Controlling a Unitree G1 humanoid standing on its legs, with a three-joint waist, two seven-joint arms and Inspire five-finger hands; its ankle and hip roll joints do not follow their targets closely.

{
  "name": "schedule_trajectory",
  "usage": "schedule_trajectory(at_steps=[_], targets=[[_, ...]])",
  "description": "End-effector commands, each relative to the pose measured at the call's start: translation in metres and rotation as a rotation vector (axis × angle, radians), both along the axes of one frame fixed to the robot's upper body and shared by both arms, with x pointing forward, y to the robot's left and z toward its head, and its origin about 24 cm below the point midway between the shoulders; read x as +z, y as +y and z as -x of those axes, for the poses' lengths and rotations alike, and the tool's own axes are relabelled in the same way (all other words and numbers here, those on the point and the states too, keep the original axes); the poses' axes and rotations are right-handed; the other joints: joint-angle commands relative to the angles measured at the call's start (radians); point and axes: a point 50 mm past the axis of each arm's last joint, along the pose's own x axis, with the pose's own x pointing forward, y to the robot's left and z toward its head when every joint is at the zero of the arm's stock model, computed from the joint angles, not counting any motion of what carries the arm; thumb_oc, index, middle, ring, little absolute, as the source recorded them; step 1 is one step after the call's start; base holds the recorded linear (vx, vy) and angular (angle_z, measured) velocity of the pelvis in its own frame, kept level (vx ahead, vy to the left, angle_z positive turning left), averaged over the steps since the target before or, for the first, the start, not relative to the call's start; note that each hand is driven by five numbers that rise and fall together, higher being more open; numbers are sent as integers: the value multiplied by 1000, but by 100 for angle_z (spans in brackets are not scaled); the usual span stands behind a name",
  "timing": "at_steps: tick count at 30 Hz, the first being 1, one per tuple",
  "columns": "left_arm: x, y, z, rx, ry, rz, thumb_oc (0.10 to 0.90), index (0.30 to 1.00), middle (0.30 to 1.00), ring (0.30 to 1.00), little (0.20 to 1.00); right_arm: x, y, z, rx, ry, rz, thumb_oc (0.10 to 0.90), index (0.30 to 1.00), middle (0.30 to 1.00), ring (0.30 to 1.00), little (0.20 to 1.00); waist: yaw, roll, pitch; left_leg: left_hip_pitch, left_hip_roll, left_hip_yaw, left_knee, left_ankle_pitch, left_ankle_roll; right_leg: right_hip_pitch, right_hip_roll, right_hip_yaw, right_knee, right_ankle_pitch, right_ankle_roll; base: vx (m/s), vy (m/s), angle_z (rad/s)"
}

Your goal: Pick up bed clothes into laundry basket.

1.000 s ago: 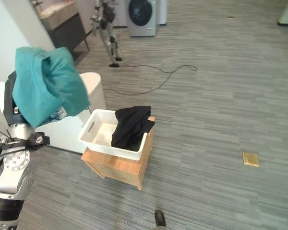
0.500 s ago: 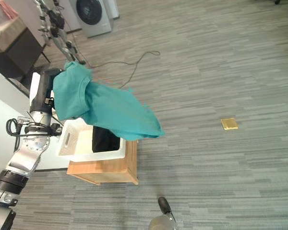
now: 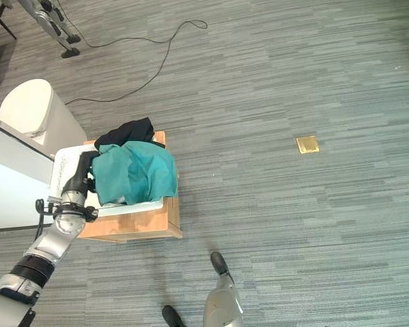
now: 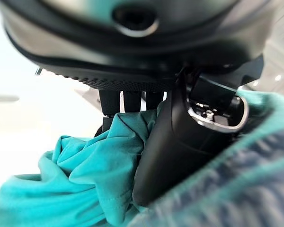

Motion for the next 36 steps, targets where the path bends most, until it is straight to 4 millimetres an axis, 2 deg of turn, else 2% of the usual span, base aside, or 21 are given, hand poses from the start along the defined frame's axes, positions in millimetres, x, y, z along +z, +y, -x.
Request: schedule_trajectory(at_steps=[1,3,4,5,7,8,14,15,16,17,19,29,34,35,36], targets=[[46,27,-19,132,-172,-39,400,300,300,300,300,6,-20,36,-39,95,104,800,900,900,900,900,-28,-39,-62,-26,62,-15,1,8,-54,-6,-87,-36,21,-69,87,-34,-4,-5],[47,40,-21,186,-137,-98,400,300,300,300,300,7,-18,26,-13,69,108,800,900,900,900,900,-37,-37,-52,-43,62,-12,1,13,-55,-27,-84,-32,22,-63,87,-12,-14,-3],[54,51,-25,228,-121,-161,400,300,300,300,300,7,-14,17,17,43,109,800,900,900,900,900,-40,-37,-47,-58,64,-6,1,15,-56,-49,-79,-29,24,-57,88,-10,-28,-11],[55,51,-25,228,-122,-162,400,300,300,300,300,7,-14,17,16,42,108,800,900,900,900,900,-39,-37,-47,-59,64,-6,1,15,-56,-50,-79,-29,24,-57,88,-17,-32,-15],[63,69,-26,284,-81,-317,400,300,300,300,300,4,-6,9,58,23,99,800,900,900,900,900,-35,-44,-41,-76,69,-1,1,21,-58,-72,-76,-27,26,-49,89,-5,-45,-12],[64,69,-26,283,-83,-319,400,300,300,300,300,4,-6,9,58,22,98,800,900,900,900,900,-34,-45,-41,-77,69,0,1,21,-58,-73,-76,-27,26,-49,89,3,-40,-11],[76,101,-20,417,-17,-482,400,300,300,300,300,-3,12,2,120,-11,65,800,900,900,900,900,-26,-64,-22,-104,81,-6,1,36,-66,-104,-67,-37,28,-38,89,7,-42,-3],[76,101,-20,417,-17,-482,400,300,300,300,300,-3,12,2,120,-11,65,800,900,900,900,900,-26,-64,-22,-104,81,-6,1,36,-66,-104,-67,-37,28,-38,89,4,-61,-1],[82,112,-17,460,-15,-486,747,820,820,820,820,-5,18,0,140,-21,50,800,900,900,900,900,-20,-72,-21,-117,86,-8,1,42,-69,-114,-64,-42,28,-35,88,18,-66,-2],[88,118,-15,483,-19,-490,800,900,900,900,900,-6,20,-1,148,-26,40,800,900,900,900,900,-17,-75,-21,-120,91,-9,1,41,-72,-115,-62,-43,29,-38,89,6,-83,0],[91,128,-10,512,-8,-494,800,900,900,900,900,-6,22,-2,162,-35,26,800,900,900,900,900,-3,-81,-30,-131,98,-14,1,43,-75,-119,-58,-52,27,-39,87,19,-79,2],[99,134,-7,545,-39,-463,800,900,900,900,900,-6,26,-5,212,-54,-2,800,900,900,900,900,21,-90,-58,-111,115,-33,1,48,-83,-78,-49,-72,22,-60,75,32,-47,4],[116,118,-17,494,-177,-412,800,900,900,900,900,-7,31,-5,248,-60,-29,800,900,900,900,900,41,-98,-82,-73,117,-47,1,43,-83,-15,-46,-91,16,-79,70,30,-36,18],[133,105,-21,461,-304,-363,800,900,900,900,900,-7,33,-9,270,-60,-29,800,900,900,900,900,50,-102,-90,-62,118,-51,1,40,-84,4,-46,-98,14,-85,70,25,-34,11],[132,105,-20,462,-303,-363,800,900,900,900,900,-7,33,-9,271,-59,-28,800,900,900,900,900,48,-101,-90,-62,118,-51,1,40,-84,4,-46,-98,14,-85,70,13,-20,6]])
